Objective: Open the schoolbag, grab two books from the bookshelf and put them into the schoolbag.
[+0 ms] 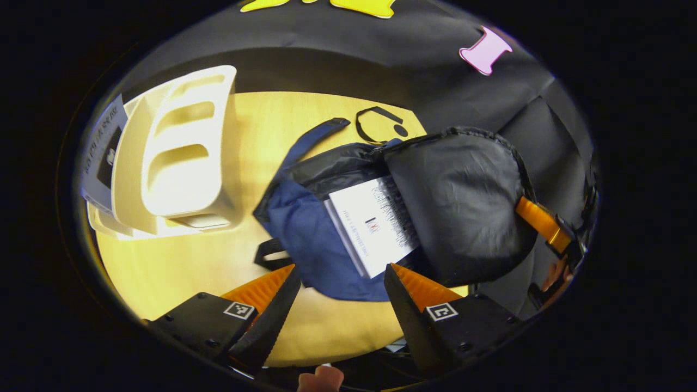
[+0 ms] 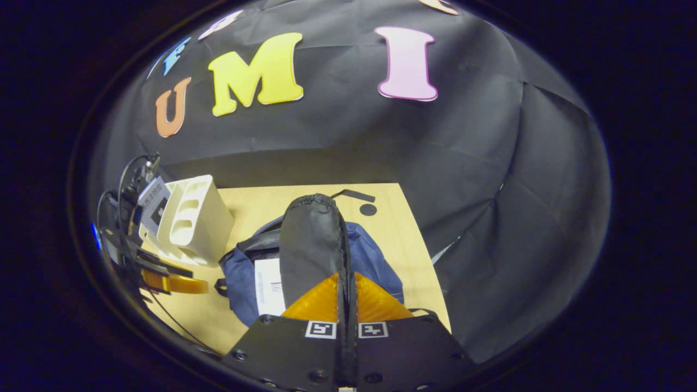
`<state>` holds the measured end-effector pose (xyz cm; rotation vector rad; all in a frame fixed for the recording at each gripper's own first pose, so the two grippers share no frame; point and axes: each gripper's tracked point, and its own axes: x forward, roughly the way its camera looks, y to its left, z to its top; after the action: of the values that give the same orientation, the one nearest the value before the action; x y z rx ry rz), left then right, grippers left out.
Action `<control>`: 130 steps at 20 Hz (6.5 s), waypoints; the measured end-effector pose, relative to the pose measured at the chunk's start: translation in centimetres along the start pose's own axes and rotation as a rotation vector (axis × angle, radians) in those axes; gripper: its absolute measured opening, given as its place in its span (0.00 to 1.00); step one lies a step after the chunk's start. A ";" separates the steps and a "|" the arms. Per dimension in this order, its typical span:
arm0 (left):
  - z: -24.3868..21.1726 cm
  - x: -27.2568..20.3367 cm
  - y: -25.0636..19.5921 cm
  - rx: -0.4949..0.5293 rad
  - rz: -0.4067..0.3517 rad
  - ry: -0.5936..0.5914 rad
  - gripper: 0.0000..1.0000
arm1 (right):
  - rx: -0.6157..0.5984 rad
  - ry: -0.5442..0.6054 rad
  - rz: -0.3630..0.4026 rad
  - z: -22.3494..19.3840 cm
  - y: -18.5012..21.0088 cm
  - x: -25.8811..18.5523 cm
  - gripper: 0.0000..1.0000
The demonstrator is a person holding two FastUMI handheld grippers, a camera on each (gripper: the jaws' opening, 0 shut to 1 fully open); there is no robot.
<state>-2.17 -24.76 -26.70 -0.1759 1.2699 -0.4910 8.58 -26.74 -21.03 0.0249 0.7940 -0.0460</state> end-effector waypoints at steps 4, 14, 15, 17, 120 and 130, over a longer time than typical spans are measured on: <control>1.5 -5.0 4.9 0.016 0.135 -0.135 0.98 | -0.025 -0.006 -0.013 -0.3 0.9 -0.3 0.00; 6.8 -21.9 20.3 -0.084 0.387 -0.409 0.97 | -0.056 0.008 -0.050 -0.2 2.9 -1.0 0.00; 7.4 -22.4 21.3 -0.095 0.389 -0.411 0.97 | -0.057 0.010 -0.051 -0.2 3.2 -1.0 0.00; 9.4 -22.8 23.8 -0.110 0.352 -0.375 0.98 | -0.062 0.020 -0.061 -0.3 3.7 -1.0 0.00; 3.0 11.1 -12.4 -0.545 -0.792 -0.095 0.42 | -0.026 0.033 -0.027 2.1 0.4 -2.9 0.00; 3.2 13.6 -13.5 -0.567 -0.826 -0.038 0.46 | -0.013 0.061 -0.010 1.7 0.9 -1.9 0.00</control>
<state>0.26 -43.17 -32.33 -1.2109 1.2394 -0.8053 8.52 -25.90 -18.44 0.0102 0.8550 -0.0494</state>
